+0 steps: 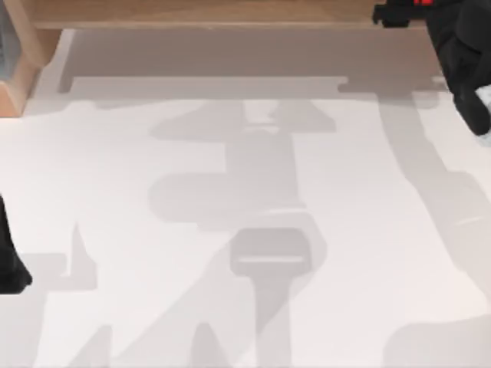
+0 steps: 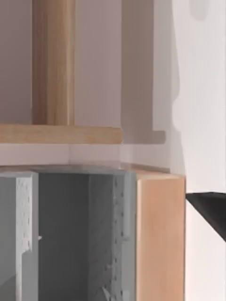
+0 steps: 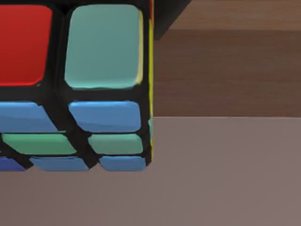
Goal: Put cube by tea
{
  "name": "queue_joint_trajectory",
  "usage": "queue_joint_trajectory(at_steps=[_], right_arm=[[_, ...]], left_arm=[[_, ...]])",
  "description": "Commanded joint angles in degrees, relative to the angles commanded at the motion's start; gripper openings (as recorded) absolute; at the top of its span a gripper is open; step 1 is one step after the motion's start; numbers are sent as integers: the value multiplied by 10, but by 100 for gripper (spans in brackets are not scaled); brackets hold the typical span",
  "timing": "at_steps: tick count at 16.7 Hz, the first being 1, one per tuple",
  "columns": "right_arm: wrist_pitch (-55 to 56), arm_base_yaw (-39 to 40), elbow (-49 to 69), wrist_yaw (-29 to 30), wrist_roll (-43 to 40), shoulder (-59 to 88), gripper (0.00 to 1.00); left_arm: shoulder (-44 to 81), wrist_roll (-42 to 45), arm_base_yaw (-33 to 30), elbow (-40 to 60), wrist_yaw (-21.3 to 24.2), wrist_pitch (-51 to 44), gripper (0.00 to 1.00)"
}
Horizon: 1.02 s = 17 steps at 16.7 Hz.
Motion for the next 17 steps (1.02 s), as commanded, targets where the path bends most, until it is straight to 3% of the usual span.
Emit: queue_joint_trajectory(at_steps=[7, 17], right_arm=[[-222, 92, 46, -64, 39, -82, 0], [-851, 216, -9, -128, 231, -213, 0]], left_arm=[[0, 0, 0, 0, 0, 0, 100], [0, 0, 0, 0, 0, 0, 100]])
